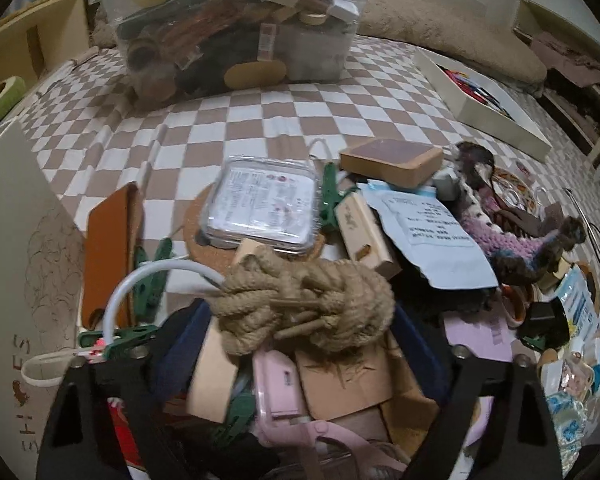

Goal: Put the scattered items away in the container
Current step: 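Lower the left gripper toward the jute rope ball while the right gripper approaches the floral pouch, then close the left gripper on the jute rope ball while the right gripper grasps the floral pouch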

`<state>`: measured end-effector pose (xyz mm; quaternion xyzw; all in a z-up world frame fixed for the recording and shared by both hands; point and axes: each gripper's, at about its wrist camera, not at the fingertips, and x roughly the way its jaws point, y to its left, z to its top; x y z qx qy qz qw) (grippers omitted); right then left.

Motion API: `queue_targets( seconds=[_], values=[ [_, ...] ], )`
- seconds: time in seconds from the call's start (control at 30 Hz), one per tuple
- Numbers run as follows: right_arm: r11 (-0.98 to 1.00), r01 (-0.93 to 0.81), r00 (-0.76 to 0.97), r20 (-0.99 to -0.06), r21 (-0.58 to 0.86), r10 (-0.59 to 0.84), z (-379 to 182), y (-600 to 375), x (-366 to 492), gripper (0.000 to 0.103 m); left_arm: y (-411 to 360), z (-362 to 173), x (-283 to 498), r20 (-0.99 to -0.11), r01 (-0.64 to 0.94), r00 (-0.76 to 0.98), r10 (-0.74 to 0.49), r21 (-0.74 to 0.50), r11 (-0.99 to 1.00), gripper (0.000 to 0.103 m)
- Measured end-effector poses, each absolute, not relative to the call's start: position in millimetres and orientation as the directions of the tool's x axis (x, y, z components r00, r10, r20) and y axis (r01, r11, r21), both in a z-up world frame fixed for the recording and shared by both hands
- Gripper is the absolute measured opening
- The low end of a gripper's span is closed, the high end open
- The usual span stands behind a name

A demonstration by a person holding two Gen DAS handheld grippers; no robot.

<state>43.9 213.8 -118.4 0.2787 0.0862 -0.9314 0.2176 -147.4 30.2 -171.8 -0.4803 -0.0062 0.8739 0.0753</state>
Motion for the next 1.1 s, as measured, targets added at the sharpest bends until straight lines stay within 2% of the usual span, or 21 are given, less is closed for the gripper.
queue_targets(
  seconds=[0.17,0.5,0.67,0.7,0.73,0.83,0.87,0.9,0.97,1.03,1.1],
  values=[
    [-0.884,0.464,-0.729,-0.591,-0.057,-0.345,-127.8,205.4,38.8,0.103,28.7,-171.3,-146.3,-0.837,-0.123,-0.532,0.129,-0.074,-0.990,0.075],
    [-0.875,0.473,-0.694,-0.655,-0.102,-0.299,-147.2,194.8,30.6,0.103,23.3,-166.0,-140.9,-0.833,-0.122,-0.530,0.158,-0.110,-0.986,0.068],
    [-0.884,0.462,-0.675,-0.675,-0.073,-0.297,-151.5,196.7,26.6,0.103,22.8,-164.4,-138.9,-0.832,-0.123,-0.531,0.161,-0.112,-0.986,0.065],
    [-0.887,0.457,-0.668,-0.682,-0.060,-0.298,-152.2,197.9,25.4,0.103,22.8,-163.8,-138.4,-0.831,-0.124,-0.532,0.162,-0.112,-0.986,0.058],
    [-0.891,0.452,-0.659,-0.691,-0.047,-0.297,-152.8,198.9,24.2,0.103,22.3,-163.6,-138.0,-0.833,-0.120,-0.531,0.156,-0.108,-0.987,0.046],
    [-0.906,0.423,-0.635,-0.720,-0.018,-0.282,-153.9,200.9,20.4,0.103,18.0,-161.0,-136.1,-0.830,-0.101,-0.540,0.141,-0.102,-0.990,0.032],
    [-0.905,0.426,-0.632,-0.721,-0.016,-0.285,-153.8,200.8,21.1,0.098,15.9,-160.7,-135.8,-0.830,-0.096,-0.540,0.140,-0.105,-0.990,0.031],
    [-0.904,0.426,-0.632,-0.721,-0.020,-0.282,-153.5,200.2,22.0,0.088,13.4,-160.7,-135.8,-0.830,-0.090,-0.539,0.144,-0.113,-0.989,0.031],
    [-0.903,0.428,-0.630,-0.728,-0.035,-0.270,-154.5,198.7,23.0,0.078,9.5,-161.1,-135.8,-0.829,-0.085,-0.536,0.161,-0.137,-0.987,0.031],
    [-0.901,0.433,-0.634,-0.723,-0.038,-0.274,-153.2,198.0,25.0,0.073,7.2,-160.4,-134.9,-0.822,-0.081,-0.543,0.171,-0.151,-0.985,0.031],
    [-0.899,0.436,-0.639,-0.716,-0.034,-0.282,-150.3,198.0,26.3,0.059,5.5,-160.6,-134.3,-0.820,-0.081,-0.544,0.178,-0.159,-0.984,0.033]
  ],
)
